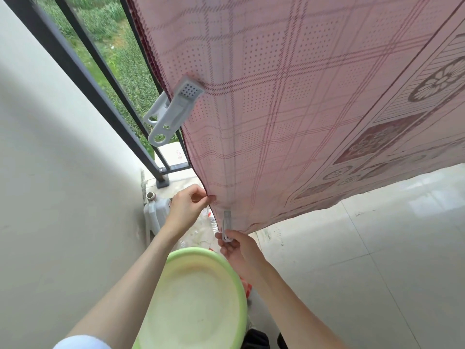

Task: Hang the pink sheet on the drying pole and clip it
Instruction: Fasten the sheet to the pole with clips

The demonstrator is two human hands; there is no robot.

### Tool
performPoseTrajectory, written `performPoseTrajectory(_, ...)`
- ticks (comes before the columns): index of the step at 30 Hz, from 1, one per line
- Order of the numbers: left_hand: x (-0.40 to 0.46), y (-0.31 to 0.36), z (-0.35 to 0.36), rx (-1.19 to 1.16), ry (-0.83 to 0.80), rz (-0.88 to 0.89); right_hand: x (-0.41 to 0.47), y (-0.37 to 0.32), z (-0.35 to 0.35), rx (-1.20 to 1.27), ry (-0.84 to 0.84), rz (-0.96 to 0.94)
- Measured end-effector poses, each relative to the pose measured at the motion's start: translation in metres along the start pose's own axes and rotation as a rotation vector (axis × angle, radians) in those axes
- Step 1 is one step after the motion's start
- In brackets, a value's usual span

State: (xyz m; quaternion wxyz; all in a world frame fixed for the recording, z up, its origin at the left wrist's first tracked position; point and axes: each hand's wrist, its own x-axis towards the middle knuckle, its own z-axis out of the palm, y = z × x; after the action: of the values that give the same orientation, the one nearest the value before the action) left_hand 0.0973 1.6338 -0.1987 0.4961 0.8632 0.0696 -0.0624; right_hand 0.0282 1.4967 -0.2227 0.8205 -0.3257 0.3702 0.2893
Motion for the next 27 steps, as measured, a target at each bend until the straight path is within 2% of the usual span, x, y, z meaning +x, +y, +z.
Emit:
performPoseTrajectory(7,-0.001,0.003,0.006,-0.128,0.001,-0.125,0.004,0.017,0.001,0.231,-0.139,0.017)
performPoseTrajectory(19,-0.002,0.009,0.005,-0.100,0.004,-0.217,0.012,0.036,0.011,0.258,-0.180,-0.002)
performPoseTrajectory(27,-0.008,0.013,0.007,-0.066,0.065,-0.230,0.014,0.035,0.012,0.333,-0.193,-0.020)
